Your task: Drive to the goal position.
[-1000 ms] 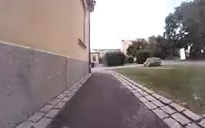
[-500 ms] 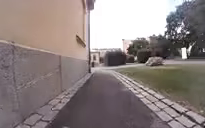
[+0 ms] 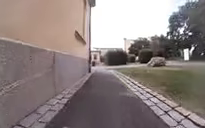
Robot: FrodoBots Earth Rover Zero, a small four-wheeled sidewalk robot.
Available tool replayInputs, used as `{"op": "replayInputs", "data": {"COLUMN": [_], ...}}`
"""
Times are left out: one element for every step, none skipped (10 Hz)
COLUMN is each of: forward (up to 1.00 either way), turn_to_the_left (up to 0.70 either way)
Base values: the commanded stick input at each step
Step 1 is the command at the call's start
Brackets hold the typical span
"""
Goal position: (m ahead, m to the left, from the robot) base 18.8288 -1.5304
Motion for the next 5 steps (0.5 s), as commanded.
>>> {"op": "replayInputs", "data": {"forward": [0.7,0.7,0.7,0.7,0.7], "turn_to_the_left": [0.0,0.0,0.0,0.0,0.0]}}
